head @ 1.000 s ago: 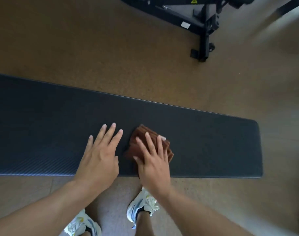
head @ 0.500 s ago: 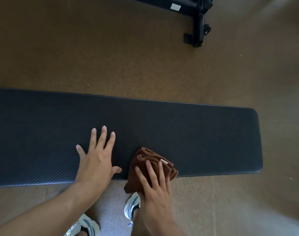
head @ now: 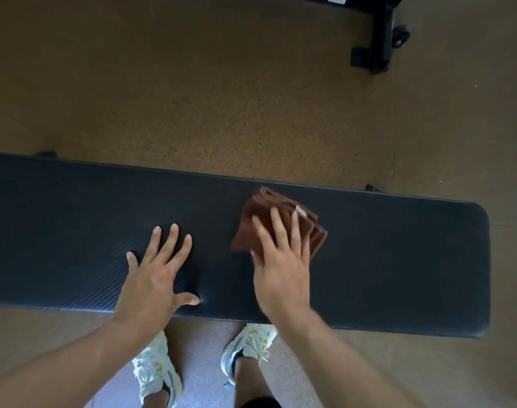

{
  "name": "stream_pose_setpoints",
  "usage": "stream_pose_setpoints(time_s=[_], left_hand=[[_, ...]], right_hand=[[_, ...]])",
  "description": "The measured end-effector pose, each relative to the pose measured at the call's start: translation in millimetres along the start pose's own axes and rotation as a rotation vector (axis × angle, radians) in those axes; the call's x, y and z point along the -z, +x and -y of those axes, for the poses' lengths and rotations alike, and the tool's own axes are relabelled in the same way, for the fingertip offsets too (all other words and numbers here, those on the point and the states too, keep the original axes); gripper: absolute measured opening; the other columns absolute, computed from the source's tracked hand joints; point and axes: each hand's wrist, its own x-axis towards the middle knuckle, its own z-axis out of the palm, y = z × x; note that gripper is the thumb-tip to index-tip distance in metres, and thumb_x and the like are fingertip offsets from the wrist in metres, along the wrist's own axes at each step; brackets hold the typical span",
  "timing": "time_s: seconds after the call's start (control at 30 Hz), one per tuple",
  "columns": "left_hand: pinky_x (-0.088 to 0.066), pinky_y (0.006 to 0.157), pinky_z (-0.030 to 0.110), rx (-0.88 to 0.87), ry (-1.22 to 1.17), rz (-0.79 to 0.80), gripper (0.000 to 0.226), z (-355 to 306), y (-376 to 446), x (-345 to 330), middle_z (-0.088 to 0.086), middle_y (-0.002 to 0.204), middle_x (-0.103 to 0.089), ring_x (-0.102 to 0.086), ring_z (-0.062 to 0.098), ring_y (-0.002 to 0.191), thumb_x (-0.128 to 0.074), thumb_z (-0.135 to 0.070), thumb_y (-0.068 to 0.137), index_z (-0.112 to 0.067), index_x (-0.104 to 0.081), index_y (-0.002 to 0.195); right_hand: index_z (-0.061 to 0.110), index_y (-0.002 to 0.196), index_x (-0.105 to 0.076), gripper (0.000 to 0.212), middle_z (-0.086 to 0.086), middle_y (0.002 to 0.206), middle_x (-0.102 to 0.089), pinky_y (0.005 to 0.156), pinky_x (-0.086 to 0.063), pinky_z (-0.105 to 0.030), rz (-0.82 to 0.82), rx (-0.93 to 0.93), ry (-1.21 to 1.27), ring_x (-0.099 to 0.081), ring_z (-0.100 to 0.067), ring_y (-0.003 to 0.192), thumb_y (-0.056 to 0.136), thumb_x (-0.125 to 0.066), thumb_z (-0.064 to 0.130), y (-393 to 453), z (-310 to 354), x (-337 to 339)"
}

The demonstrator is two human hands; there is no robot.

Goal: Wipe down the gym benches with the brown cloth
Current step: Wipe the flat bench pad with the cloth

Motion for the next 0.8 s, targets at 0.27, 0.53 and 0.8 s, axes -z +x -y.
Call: stream_pose_setpoints(time_s=[0.27,0.53,0.8], left_hand=[[-0.046,0.091,0.075,-0.020,-0.013,-0.012,0.122,-3,1,8,0.011,0.160,-0.037,-0.030,0.039,0.148,-0.089,-0.063,0.045,-0.016,-0.046,0.150],[-0.011,0.125,0.055,-0.019,-0.360,-0.156,0.122,-3,-17,-1,-0.005,0.169,0.004,0.007,0.020,0.156,-0.079,-0.054,0.075,-0.024,0.005,0.160],[-0.005,0.127,0.041,0.262,-0.537,-0.281,0.095,53,-109,-57,-0.004,0.169,0.011,0.015,0.010,0.155,-0.058,-0.042,0.096,-0.015,0.005,0.161]], right_hand=[[0.042,0.157,-0.042,0.066,0.011,0.168,-0.034,0.120,-0.028,-0.062,0.137,0.222,-0.222,-0.021,-0.031,0.160,0.092,-0.053,0.048,-77,-58,10],[0.050,0.159,-0.029,0.059,0.015,0.175,-0.010,0.129,0.008,-0.054,-0.066,-0.424,0.122,0.013,-0.022,0.162,0.103,-0.039,0.064,95,21,30],[0.042,0.153,-0.047,0.051,0.008,0.171,-0.030,0.129,-0.011,-0.057,0.159,0.594,-0.093,-0.008,-0.030,0.162,0.103,-0.052,0.051,14,163,-66]])
